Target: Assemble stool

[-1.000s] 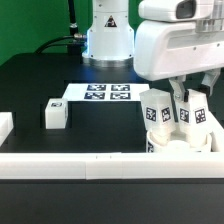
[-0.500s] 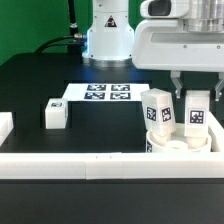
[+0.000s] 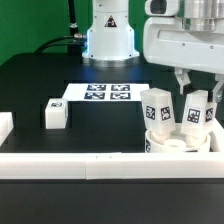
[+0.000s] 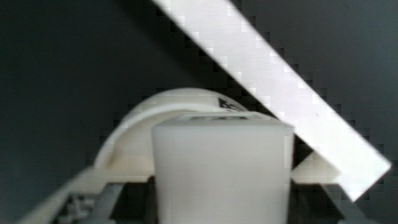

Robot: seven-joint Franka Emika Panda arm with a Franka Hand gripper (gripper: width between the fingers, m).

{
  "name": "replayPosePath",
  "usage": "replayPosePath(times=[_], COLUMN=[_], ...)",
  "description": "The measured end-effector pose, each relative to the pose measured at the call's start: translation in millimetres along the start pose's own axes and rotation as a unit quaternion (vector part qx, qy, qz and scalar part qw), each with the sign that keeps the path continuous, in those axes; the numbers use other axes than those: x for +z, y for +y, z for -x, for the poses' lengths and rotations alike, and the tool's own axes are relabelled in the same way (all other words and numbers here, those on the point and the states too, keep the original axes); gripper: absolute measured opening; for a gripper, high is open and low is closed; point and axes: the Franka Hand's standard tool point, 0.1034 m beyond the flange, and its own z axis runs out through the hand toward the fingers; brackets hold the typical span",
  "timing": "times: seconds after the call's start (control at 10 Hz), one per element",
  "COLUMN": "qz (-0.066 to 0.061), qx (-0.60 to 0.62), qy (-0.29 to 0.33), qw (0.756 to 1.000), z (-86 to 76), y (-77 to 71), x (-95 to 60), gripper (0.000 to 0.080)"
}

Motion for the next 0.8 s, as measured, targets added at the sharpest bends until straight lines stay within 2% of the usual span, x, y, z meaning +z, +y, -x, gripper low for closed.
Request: replayPosePath(times=[0.2,0.3,0.4,0.5,0.6,0.8], qz=[-0.009,-0.009,-0.009,-0.009,-0.015,-0.027], qx=[0.11,0.144,0.121,0.119,0.091,0.04], qy=[-0.014,-0.016,-0.015,-0.015,-0.017,-0.015], qw=[0.994,0.989,0.993,0.993,0.996,0.999], z=[1.8,3.2,2.9,2.5,-3.4,-30.5], y=[-1.8,-2.2,-2.0,-1.9,2.1,25.8], x=[-0.2,0.2,0.3,-0.1,-7.9,-35.4], gripper=[0.0333,0.0409,0.0543,0.0543,0.063,0.0644])
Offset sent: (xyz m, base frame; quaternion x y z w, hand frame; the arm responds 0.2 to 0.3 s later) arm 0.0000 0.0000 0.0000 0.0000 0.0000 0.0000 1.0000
